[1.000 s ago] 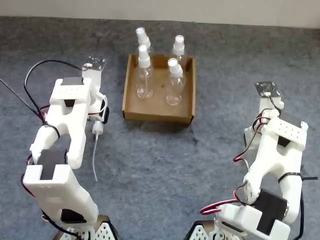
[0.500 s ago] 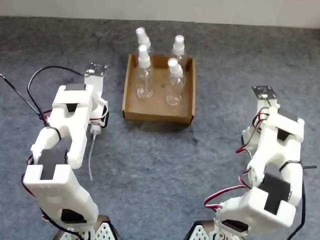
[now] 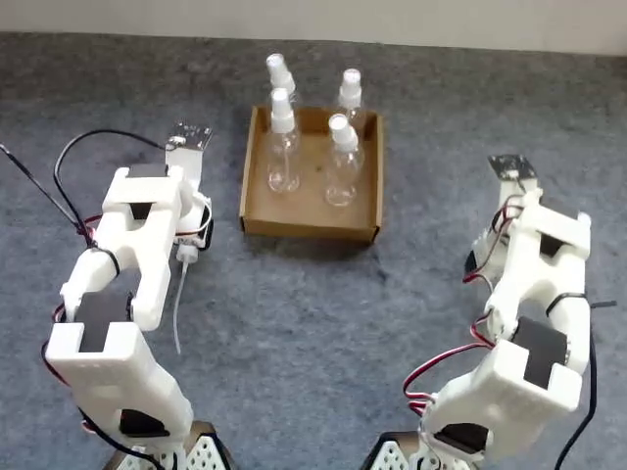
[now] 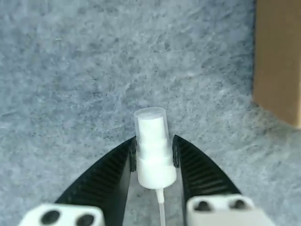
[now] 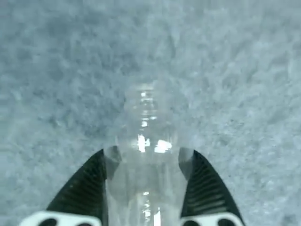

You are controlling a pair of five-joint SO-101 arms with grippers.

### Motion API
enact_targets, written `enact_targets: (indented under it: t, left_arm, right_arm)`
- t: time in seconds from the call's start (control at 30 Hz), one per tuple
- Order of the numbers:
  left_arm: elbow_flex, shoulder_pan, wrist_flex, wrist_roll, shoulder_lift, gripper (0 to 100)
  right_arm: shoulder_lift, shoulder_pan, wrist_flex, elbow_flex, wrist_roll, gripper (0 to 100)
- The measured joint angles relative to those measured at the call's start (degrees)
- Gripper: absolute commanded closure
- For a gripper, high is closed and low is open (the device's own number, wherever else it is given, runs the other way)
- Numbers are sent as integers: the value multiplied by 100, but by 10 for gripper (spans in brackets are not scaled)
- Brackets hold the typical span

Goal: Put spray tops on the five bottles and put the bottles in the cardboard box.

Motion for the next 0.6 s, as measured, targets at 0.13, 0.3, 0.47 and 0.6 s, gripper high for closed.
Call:
enact_targets:
  t: [0.13, 0.3, 0.47, 0.6]
  left_arm:
    - [0, 0, 185, 0, -624, 979]
    - [0, 0, 484, 0, -2031, 979]
    - [0, 0, 862, 264, -3736, 979]
    - [0, 0, 914, 721, -5152, 979]
  right_arm:
    - [-9, -457, 888, -862, -264, 995]
    - [-844, -1407, 1213, -1319, -826, 995]
    - [-2681, -2558, 1108, -554, -1319, 995]
    - [-4176, -3631, 325, 949, -1442, 995]
